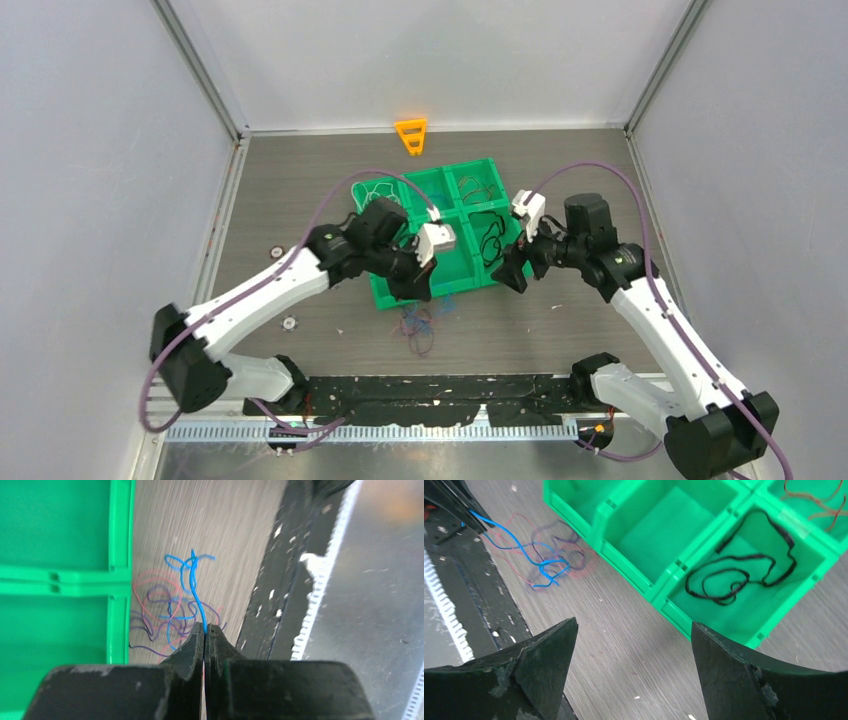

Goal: Untangle the cables

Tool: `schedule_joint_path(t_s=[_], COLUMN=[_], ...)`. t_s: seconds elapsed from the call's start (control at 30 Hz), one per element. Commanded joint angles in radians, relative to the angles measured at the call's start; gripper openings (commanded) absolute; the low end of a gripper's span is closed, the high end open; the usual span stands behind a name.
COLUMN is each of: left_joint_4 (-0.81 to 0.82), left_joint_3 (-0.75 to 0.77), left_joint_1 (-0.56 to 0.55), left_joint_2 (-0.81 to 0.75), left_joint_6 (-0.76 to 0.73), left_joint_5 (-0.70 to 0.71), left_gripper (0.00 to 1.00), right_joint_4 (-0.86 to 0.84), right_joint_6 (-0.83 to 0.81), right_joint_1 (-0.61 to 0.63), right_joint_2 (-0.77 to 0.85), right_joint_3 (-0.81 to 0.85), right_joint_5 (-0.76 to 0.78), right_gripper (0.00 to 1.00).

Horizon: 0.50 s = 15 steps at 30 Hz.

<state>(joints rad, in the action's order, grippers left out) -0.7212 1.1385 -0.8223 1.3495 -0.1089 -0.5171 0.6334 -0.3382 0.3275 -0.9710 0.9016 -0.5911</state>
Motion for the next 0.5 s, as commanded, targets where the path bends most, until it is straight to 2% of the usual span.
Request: schedule_joint_path(t_s=[0.0, 0.1, 0.23, 0.33, 0.43, 0.47], left_joint_4=[0.125, 0.094, 0.159, 0.254, 0.337, 0.353], left_joint_3=[0.136, 0.221, 0.292, 0.324, 0.351, 0.363], left_joint_1=[-0.006, -0.008, -0.008, -0.006, -0.007, -0.008], left_joint_2=[-0.119, -0.100, -0.109, -0.125, -0.125, -0.121], left_joint_6=[0.018, 0.003, 0.045, 0.128, 0.232, 0.260], left_joint_5=[-0.135, -0.184, -0.174, -0.158, -0.148, -0.146], left_gripper=[0.00, 0.00, 0.00, 0.00, 0.00, 0.00], right_joint_4=[-0.122, -0.181, -0.260, -0.339, -0.498, -0.522], right_joint_6=[0.080, 0.133, 0.201, 0.257, 0.311, 0.307], right_joint_1=[-0.001, 0.006, 0.032, 0.058, 0.150, 0.214], right_joint_2=[0.107, 0.175, 0.198, 0.195, 0.196, 0.194], right_joint_3=[-0.003, 0.017, 0.043, 0.020, -0.050, -0.063], right_joint_5=[-0.165, -0.256, -0.282, -0.268, -0.209, -0.148], right_gripper=[0.91, 0.94, 0.99, 0.96, 0.95, 0.96])
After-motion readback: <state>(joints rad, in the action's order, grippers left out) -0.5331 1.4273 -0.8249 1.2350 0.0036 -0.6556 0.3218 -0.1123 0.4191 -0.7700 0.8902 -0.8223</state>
